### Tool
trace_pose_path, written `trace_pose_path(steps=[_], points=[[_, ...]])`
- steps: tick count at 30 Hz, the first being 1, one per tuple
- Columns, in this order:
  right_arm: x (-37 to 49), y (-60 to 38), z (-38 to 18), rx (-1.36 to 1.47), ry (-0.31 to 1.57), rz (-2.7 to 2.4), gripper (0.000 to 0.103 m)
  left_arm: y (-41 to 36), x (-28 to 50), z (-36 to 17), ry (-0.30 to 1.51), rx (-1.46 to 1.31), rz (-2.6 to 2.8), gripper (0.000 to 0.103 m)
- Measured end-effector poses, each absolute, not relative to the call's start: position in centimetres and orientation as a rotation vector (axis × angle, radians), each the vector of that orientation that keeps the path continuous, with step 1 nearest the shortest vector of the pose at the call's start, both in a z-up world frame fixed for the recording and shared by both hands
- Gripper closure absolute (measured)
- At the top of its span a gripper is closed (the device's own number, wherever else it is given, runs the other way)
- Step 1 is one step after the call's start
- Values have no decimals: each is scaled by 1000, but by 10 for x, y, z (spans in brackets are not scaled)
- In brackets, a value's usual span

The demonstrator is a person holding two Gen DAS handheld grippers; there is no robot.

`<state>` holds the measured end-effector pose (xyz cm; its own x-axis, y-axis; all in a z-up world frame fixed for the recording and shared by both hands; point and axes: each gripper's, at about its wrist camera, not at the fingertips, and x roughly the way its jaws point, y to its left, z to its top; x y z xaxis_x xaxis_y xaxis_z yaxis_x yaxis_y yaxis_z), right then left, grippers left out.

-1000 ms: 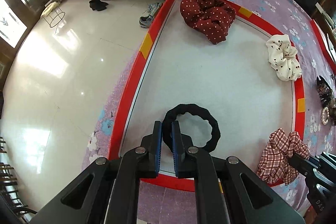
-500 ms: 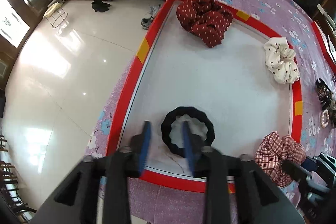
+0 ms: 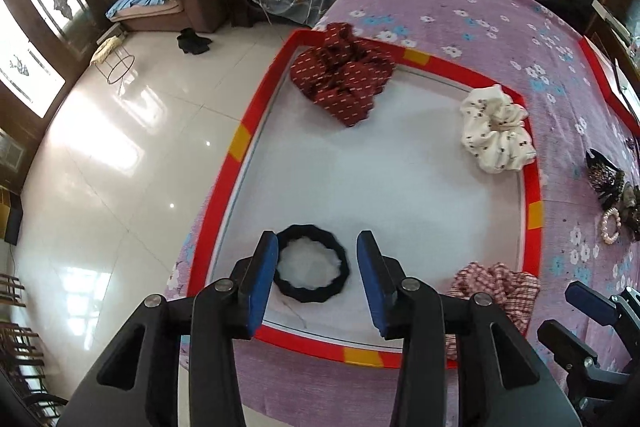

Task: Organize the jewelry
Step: 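Carry both items into the tray and open both tools to release, then move both open tools back to the claw clips and dark scrunchie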

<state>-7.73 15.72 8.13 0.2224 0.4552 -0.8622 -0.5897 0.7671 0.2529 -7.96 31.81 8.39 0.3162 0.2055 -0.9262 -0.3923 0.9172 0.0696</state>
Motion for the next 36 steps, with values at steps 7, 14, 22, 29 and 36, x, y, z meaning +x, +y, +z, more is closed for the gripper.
trace_pose_path(steps=[7, 14, 22, 29, 36], points=[[-69, 118, 82, -72, 1144, 674, 56, 287, -72, 91, 1180, -152, 364, 63], [-62, 68, 79, -6, 1156, 607, 56, 248, -63, 95, 1181, -126, 321, 62], [-53, -15, 73, 113, 1178, 472, 56, 199, -47, 96, 1184, -104, 248, 62], [-44, -103, 67, 232, 1172, 303, 56, 143, -30, 93, 1197, -70, 147, 61], [-33, -166, 65, 313, 1151, 200, 53, 92, -2, 92, 1187, -67, 22, 61]])
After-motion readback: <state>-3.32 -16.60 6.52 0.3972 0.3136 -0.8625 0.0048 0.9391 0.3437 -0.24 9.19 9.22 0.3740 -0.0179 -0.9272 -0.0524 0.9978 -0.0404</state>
